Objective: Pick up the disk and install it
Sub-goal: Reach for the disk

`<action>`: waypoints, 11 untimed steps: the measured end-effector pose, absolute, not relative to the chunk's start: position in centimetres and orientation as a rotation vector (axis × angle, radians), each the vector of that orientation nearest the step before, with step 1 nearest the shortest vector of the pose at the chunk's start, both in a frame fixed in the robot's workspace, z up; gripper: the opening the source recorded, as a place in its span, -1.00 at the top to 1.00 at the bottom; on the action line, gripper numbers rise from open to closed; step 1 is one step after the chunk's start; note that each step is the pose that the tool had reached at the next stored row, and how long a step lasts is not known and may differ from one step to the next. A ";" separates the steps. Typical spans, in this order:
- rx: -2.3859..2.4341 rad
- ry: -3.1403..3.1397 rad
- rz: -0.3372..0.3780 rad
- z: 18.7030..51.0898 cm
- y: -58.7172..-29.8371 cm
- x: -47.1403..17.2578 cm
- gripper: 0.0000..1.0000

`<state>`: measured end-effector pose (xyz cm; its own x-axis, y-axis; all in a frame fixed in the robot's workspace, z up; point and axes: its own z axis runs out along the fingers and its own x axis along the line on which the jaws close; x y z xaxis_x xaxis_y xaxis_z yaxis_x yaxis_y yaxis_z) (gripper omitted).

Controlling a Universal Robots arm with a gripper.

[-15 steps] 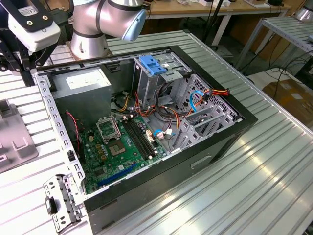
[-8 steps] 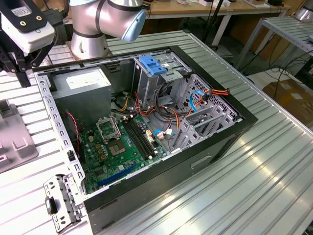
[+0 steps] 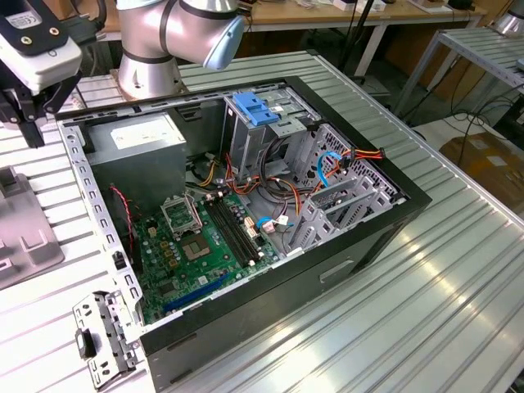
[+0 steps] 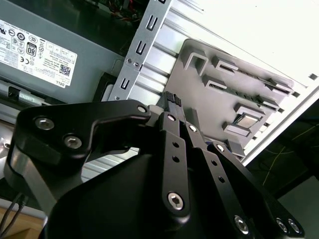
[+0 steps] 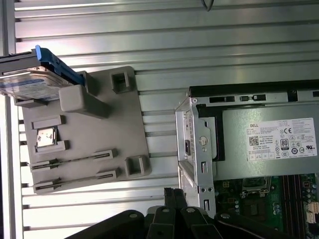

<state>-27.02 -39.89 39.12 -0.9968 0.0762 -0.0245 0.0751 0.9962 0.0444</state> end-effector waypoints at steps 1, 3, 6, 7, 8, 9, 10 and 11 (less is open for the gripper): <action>0.118 3.112 0.068 39.1 -39.9 -27.1 0.79; 0.118 3.112 0.068 39.1 -39.9 -27.3 0.79; 0.118 3.112 0.068 39.1 -39.9 -27.5 0.79; 0.118 3.112 0.068 39.1 -39.9 -27.6 0.79; 0.118 3.113 0.068 39.1 -39.9 -27.7 0.79; 0.118 3.113 0.068 39.1 -39.9 -27.8 0.79; 0.118 3.112 0.068 39.1 -39.9 -27.9 0.79; 0.118 3.112 0.068 39.1 -39.9 -28.1 0.79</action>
